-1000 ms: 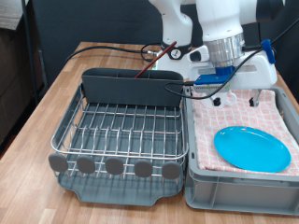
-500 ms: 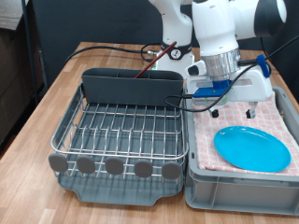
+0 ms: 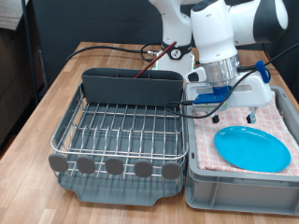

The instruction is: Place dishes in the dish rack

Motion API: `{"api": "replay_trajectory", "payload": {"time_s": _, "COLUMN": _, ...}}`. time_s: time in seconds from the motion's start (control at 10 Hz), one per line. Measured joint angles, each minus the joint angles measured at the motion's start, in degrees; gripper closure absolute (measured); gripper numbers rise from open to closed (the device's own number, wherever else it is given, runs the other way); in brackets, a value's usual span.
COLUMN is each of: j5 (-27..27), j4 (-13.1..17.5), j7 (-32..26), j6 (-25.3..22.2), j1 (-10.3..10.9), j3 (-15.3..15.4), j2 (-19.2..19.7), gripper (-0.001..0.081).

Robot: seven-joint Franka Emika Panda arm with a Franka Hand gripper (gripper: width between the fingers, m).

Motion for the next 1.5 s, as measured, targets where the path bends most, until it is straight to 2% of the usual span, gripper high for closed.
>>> {"api": "replay_trajectory", "payload": {"time_s": 0.5, "j5": 4.99, "j4": 1.96, "j7": -4.63, "j6": 0.65, "j1": -0.27, "j3": 0.48, "j2": 2.74, "gripper": 0.0004}}
{"api": "replay_trajectory", "payload": {"time_s": 0.9, "j5": 13.29, "j4": 3.52, "j7": -13.44, "j6": 1.85, "j1": -0.79, "j3": 1.84, "j2": 3.91, "gripper": 0.0012}}
{"api": "replay_trajectory", "payload": {"time_s": 1.0, "j5": 13.76, "j4": 3.6, "j7": -13.84, "j6": 1.88, "j1": -0.79, "j3": 1.86, "j2": 3.96, "gripper": 0.021}}
{"api": "replay_trajectory", "payload": {"time_s": 1.1, "j5": 13.86, "j4": 3.62, "j7": -13.86, "j6": 1.89, "j1": -0.79, "j3": 1.86, "j2": 3.97, "gripper": 0.021}}
{"api": "replay_trajectory", "payload": {"time_s": 1.2, "j5": 14.08, "j4": 3.65, "j7": -13.87, "j6": 1.89, "j1": -0.79, "j3": 1.86, "j2": 3.98, "gripper": 0.0372}}
{"api": "replay_trajectory", "payload": {"time_s": 1.3, "j5": 14.39, "j4": 3.68, "j7": -13.94, "j6": 1.93, "j1": -0.79, "j3": 1.86, "j2": 3.98, "gripper": 0.0372}}
{"api": "replay_trajectory", "payload": {"time_s": 1.5, "j5": 14.66, "j4": 3.7, "j7": -14.01, "j6": 2.0, "j1": -0.79, "j3": 1.86, "j2": 3.98, "gripper": 0.0704}}
